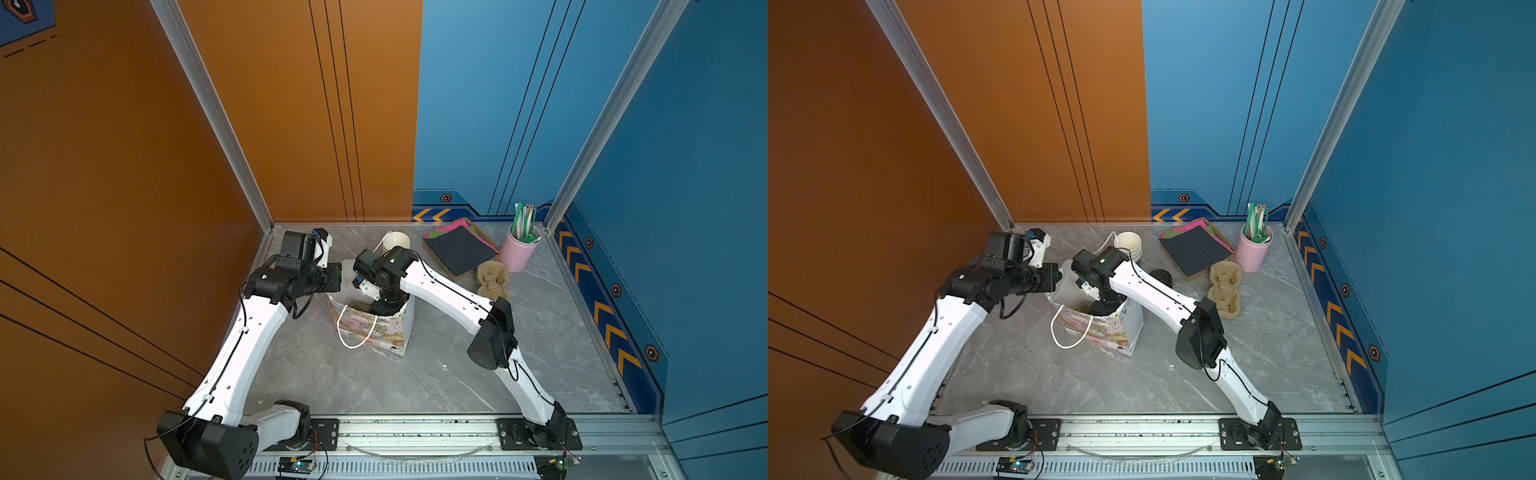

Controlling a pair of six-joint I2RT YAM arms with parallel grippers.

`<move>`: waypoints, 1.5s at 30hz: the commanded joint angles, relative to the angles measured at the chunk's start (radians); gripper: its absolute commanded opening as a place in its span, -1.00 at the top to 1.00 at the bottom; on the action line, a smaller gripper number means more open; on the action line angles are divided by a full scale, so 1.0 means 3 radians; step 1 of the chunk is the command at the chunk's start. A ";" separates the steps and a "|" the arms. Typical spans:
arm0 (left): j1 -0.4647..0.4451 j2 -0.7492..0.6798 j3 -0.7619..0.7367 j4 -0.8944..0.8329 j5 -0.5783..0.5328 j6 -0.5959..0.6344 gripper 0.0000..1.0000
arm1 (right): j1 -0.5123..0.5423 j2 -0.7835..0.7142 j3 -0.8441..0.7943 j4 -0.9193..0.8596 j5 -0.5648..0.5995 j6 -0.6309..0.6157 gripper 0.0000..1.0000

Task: Pack the takeout coffee
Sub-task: 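Lower the white cup into the pulp carrier inside the bag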

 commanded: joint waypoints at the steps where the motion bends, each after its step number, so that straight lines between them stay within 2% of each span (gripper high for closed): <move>1: 0.0023 0.0012 -0.0045 -0.0017 0.0058 0.0046 1.00 | -0.0015 -0.0111 -0.0013 -0.0105 0.0023 -0.0022 -0.95; 17: -0.0008 0.0034 -0.0060 -0.0019 0.0074 0.0049 1.00 | 0.0010 -0.0129 0.0223 -0.0056 -0.0049 0.0003 -0.99; 45: -0.0033 0.0033 -0.0055 -0.0017 0.0058 0.0052 1.00 | 0.0035 -0.0403 0.0263 0.0322 -0.0110 -0.0005 -0.99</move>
